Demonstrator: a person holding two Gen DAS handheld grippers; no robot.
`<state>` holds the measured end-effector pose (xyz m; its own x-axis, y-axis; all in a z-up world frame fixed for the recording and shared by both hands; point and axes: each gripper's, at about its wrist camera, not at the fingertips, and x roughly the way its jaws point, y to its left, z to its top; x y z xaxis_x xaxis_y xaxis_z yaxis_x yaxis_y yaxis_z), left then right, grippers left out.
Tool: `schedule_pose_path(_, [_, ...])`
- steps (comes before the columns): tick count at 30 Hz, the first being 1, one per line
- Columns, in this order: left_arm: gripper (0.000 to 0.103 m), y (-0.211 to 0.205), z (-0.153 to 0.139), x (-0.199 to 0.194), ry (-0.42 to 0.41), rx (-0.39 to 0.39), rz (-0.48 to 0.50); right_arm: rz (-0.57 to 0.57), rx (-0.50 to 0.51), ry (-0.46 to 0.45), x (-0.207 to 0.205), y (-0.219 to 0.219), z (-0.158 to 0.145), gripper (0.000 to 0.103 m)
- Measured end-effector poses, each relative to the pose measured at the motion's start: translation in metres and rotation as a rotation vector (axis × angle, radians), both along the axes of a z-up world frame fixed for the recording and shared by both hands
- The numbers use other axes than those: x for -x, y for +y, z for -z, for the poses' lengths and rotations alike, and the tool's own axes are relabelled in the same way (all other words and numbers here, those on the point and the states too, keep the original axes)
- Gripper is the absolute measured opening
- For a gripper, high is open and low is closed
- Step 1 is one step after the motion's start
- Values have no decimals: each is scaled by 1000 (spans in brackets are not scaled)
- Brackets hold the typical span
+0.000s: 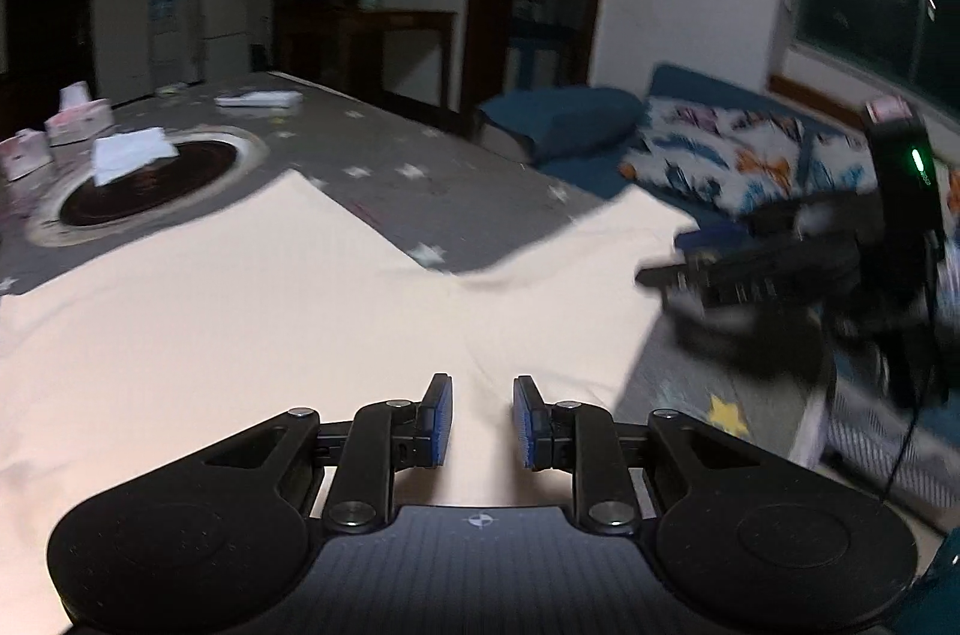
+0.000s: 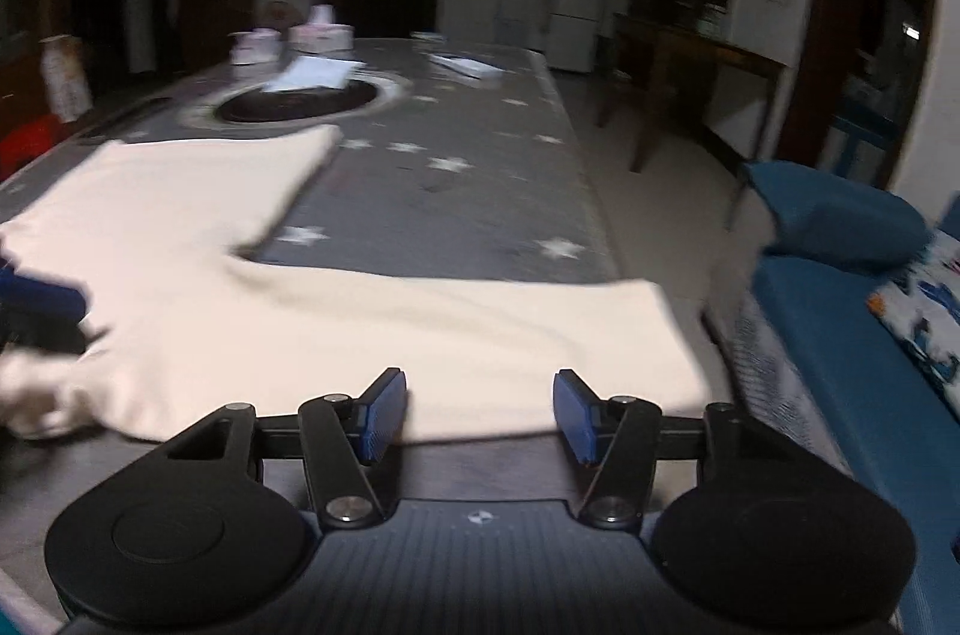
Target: Fold clothes
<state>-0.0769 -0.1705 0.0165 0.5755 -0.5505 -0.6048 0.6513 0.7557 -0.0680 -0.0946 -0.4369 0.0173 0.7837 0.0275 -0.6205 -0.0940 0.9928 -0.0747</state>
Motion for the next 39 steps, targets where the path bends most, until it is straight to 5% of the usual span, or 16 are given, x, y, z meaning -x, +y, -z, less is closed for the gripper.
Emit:
schedule_pose_path(6, [24, -6, 5, 2, 6, -12, 21, 161, -77, 4, -5, -50, 1, 54])
schedule_pose_path(13, [25, -9, 3, 2, 4, -22, 24, 233, -313, 38, -11, -96, 14, 47])
schedule_pose_path(20, [31, -10, 1, 2, -3, -33, 17, 230, -354, 4, -11, -107, 13, 9])
schedule_pose_path(31, [34, -14, 4, 2, -7, -34, 37, 142, -354, -124, -18, -89, -42, 5])
schedule_pose_path(39, [41, -4, -3, 9, -14, 23, 23, -70, -360, -208, -34, -24, -107, 5])
